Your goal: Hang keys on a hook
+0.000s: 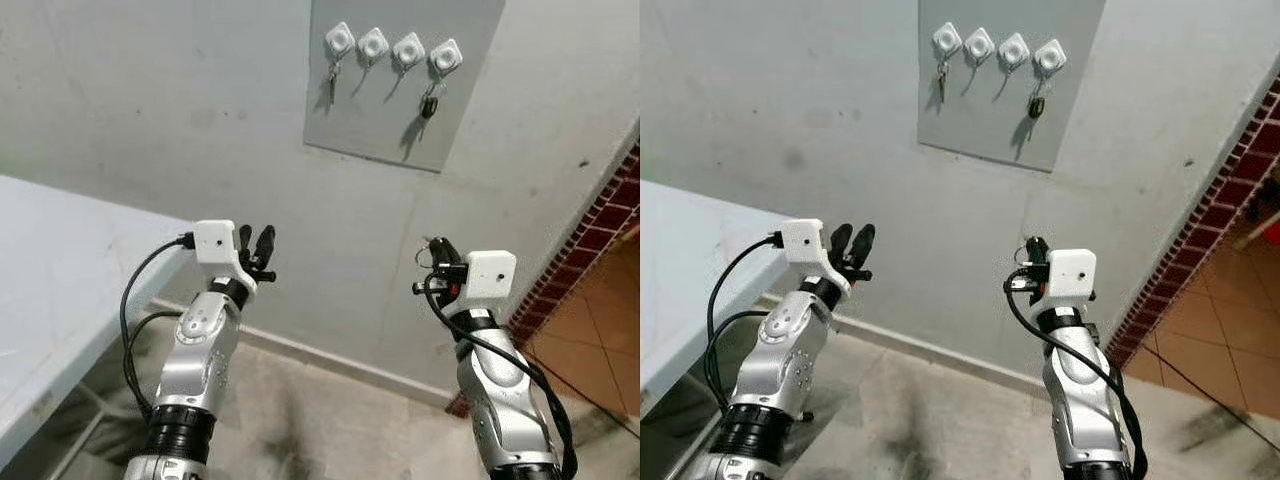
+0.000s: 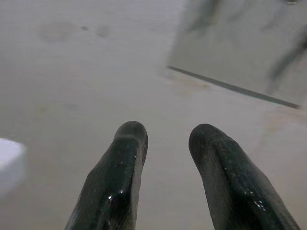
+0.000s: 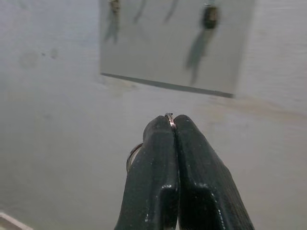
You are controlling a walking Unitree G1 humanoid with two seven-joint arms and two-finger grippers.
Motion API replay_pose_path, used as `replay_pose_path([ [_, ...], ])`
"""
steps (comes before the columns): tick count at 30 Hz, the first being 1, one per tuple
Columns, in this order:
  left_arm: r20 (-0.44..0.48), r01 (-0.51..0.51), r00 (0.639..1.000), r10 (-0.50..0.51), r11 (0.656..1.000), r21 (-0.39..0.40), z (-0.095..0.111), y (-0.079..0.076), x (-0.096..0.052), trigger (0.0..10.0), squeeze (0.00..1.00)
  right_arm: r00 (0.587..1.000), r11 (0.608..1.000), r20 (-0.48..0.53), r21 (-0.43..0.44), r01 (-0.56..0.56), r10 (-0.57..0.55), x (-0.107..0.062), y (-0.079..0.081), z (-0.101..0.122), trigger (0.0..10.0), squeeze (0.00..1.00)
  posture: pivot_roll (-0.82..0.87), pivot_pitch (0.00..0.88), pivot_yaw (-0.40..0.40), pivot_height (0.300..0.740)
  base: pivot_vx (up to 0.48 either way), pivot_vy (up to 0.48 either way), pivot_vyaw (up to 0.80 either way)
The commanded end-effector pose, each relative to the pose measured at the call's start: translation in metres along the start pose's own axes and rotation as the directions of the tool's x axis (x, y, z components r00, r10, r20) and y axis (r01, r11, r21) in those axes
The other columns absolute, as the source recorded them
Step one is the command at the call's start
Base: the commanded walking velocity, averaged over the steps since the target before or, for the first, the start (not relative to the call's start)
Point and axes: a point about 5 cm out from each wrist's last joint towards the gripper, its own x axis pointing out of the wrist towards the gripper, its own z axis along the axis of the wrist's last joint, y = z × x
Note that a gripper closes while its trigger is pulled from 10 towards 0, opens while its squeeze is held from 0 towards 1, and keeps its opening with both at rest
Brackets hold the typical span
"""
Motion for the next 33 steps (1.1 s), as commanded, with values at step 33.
replay_pose_path([
  [33,0.06,-0.011,0.998,0.01,1.0,0.015,0.008,-0.001,-0.0012,10.0,0.0,0.999,0.999,0.004,-0.017,-0.051,0.052,0.0017,0.0072,0.0034,10.0,0.0,0.11,0.0,-0.064,0.74,0.383,0.0,0.0],
])
